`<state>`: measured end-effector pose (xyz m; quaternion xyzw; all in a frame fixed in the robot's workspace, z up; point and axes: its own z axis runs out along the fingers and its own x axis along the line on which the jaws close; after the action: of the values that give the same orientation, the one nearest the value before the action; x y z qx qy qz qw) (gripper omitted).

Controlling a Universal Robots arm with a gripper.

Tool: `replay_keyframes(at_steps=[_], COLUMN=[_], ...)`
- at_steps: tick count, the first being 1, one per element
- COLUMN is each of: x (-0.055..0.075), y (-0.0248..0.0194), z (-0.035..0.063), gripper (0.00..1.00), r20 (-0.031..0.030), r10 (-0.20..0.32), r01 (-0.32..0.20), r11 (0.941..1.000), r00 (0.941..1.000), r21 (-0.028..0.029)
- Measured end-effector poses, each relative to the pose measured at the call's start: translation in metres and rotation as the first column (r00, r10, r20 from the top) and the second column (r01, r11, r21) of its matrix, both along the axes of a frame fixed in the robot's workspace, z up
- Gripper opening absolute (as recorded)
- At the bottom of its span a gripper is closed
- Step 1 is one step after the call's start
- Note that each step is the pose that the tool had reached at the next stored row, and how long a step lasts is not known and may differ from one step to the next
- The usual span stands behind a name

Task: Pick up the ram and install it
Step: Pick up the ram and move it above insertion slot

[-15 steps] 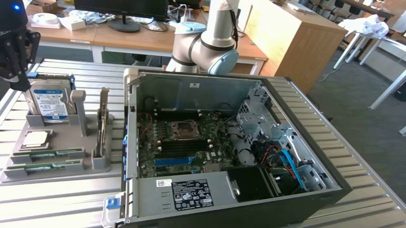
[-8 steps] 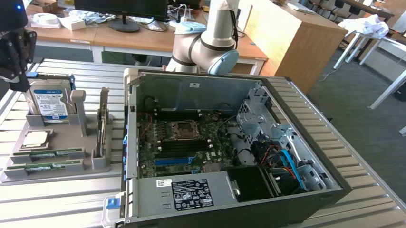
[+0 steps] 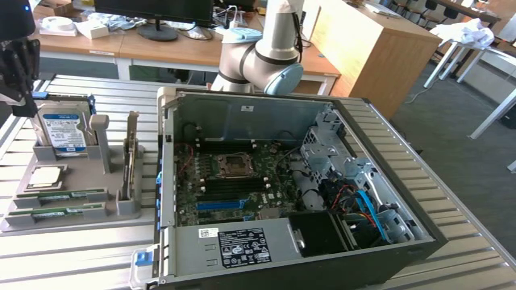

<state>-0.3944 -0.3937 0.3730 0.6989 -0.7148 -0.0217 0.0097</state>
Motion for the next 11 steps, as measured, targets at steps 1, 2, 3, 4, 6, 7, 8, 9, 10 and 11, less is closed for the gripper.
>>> replay_keyframes(at_steps=[1,2,3,4,6,7,8,9,10,11], x=[0.0000,0.0000,0.0000,0.0000,0.0000,0.0000,0.0000,0.0000,0.0001,0.0006], y=[0.0000,0.0000,0.0000,0.0000,0.0000,0.0000,0.0000,0.0000,0.0001,0.0001], z=[0.0000,0.0000,-0.0001,-0.0001,-0.0001,-0.0001,-0.0001,-0.0001,-0.0001,-0.0001], gripper=[0.10,0.10,0.10,0.10,0.10,0.10,0.10,0.10,0.10,0.10], r20=[0.0000,0.0000,0.0000,0.0000,0.0000,0.0000,0.0000,0.0000,0.0001,0.0001], r10=[0.015,0.023,0.024,0.024,0.024,0.024,0.024,0.024,0.024,0.024], r01=[-0.015,-0.023,-0.024,-0.024,-0.024,-0.024,-0.024,-0.024,-0.024,-0.024], r11=[0.9999,0.9997,0.9997,0.9997,0.9997,0.9997,0.9997,0.9997,0.9997,0.9997], r00=[0.9999,0.9997,0.9997,0.9997,0.9997,0.9997,0.9997,0.9997,0.9997,0.9997], r21=[0.0000,0.0000,0.0000,0.0000,0.0000,0.0000,0.0000,0.0000,0.0000,0.0000])
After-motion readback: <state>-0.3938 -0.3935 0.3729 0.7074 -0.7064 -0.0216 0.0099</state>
